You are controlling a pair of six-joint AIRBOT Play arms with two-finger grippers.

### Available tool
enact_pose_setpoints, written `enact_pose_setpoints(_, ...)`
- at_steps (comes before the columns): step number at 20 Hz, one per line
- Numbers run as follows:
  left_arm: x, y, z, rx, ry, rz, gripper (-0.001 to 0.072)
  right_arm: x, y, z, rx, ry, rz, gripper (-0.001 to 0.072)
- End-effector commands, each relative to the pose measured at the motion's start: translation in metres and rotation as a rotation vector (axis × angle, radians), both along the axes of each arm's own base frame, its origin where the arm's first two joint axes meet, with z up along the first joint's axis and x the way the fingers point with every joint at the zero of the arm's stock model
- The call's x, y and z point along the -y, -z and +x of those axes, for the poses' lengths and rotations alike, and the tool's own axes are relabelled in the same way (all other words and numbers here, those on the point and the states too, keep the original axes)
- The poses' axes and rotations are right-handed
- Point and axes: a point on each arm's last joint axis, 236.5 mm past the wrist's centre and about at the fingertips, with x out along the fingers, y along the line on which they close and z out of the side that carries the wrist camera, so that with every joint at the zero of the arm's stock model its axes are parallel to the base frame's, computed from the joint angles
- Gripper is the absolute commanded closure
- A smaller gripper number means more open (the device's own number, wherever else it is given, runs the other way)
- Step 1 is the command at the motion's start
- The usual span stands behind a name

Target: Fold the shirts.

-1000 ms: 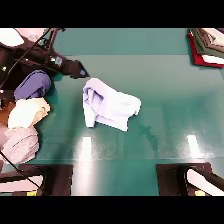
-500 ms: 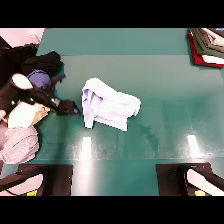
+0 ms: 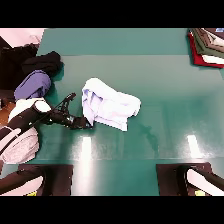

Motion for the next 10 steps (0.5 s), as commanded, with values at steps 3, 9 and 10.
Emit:
enact_pose_setpoints(3, 0.012, 0.005, 0.017, 0.077, -0.069, 0.024, 0.0369, -0.001, 0.001, -0.001, -0.006, -0.005, -0.001, 0.0696)
enact_pose_setpoints(9, 0.017, -0.009, 0.018, 0.078, -0.017, 0.02, 0.0685, -0.003, 0.007, -0.007, -0.032, -0.026, -0.015, 0.0696)
enact_pose_setpoints(10, 0.016, -0.019, 0.018, 0.091, 0.041, 0.037, 0.0686, -0.003, 0.016, -0.009, -0.055, -0.029, -0.034, 0.0696)
